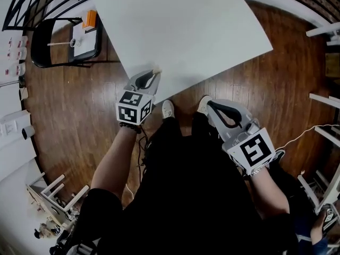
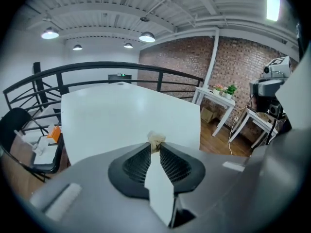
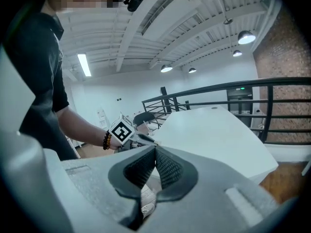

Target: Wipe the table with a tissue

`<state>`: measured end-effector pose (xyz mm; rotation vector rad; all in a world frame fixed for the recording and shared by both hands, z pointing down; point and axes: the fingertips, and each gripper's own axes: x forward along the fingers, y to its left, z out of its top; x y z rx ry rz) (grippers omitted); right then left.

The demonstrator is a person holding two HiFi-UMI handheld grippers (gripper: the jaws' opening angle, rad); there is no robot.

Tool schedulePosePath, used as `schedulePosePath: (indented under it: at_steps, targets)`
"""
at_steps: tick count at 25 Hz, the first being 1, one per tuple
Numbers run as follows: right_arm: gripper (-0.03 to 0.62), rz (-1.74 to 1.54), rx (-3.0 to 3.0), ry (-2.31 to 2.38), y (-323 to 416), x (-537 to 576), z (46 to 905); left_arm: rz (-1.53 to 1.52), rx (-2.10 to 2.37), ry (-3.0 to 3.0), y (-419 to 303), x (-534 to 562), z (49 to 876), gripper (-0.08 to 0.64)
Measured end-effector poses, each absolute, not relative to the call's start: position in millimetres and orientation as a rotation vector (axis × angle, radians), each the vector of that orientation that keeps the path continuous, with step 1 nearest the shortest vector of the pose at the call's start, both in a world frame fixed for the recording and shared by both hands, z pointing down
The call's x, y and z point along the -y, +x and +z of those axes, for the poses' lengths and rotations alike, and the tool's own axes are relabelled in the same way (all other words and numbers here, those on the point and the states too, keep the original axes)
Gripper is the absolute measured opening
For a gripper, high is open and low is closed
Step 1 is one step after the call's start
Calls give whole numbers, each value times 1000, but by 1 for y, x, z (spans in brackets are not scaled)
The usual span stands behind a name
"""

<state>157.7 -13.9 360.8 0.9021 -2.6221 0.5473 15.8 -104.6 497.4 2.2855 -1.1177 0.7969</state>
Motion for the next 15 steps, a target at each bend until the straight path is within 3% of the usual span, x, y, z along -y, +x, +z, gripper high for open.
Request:
schedulePosePath:
  at_steps: [15]
  targets:
    - [-8,477,2658,817,109,35,349,507,1312,2274,-16,74,406,74]
